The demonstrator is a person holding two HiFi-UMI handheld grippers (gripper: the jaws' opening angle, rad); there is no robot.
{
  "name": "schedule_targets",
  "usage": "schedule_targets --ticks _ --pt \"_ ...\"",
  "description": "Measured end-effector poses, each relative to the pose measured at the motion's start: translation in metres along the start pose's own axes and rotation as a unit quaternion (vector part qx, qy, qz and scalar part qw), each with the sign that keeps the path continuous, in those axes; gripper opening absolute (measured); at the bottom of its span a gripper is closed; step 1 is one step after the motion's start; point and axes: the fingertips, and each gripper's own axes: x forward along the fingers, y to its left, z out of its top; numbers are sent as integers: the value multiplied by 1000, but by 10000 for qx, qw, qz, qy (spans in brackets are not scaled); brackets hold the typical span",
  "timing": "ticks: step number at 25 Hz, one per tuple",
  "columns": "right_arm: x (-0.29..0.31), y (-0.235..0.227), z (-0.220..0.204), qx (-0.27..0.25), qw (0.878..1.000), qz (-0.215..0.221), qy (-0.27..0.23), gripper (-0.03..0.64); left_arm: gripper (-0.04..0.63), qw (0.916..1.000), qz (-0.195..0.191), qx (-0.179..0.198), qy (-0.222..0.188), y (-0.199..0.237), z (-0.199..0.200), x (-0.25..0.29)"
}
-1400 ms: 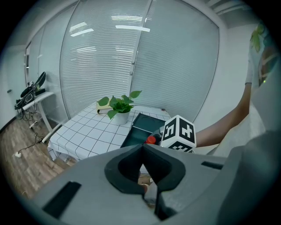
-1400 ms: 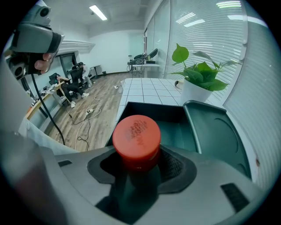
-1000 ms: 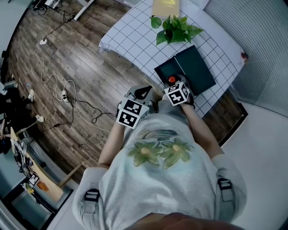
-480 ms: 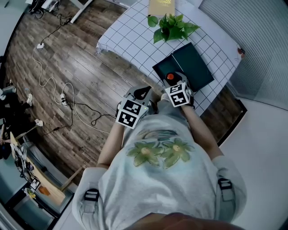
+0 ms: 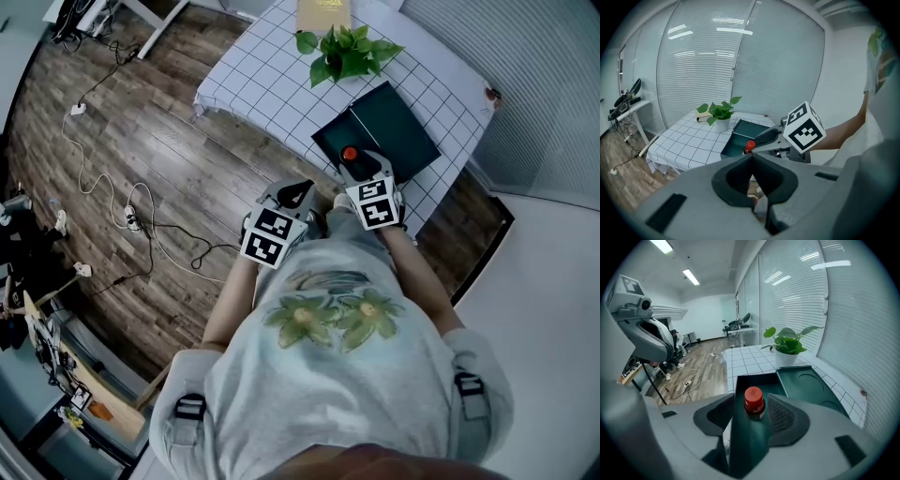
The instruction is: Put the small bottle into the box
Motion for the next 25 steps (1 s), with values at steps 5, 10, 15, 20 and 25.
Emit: schedule_targets --ticks 5,10,15,20,25 --pt "-11 3 2 187 9997 -70 -168 201 6 9999 -90 81 34 -6 -4 0" --pt "-22 3 1 216 9993 -183 -263 102 6 9998 -155 127 -13 -9 0 1" --pt "-31 3 -2 255 9985 -169 -450 14 6 9997 -185 148 -44 -10 0 3" --pt "-46 8 4 635 9950 92 -762 8 6 9997 -204 145 -45 -11 2 4" --pt "-49 15 -2 384 9966 143 -713 8 6 9997 -195 57 -101 -10 2 6"
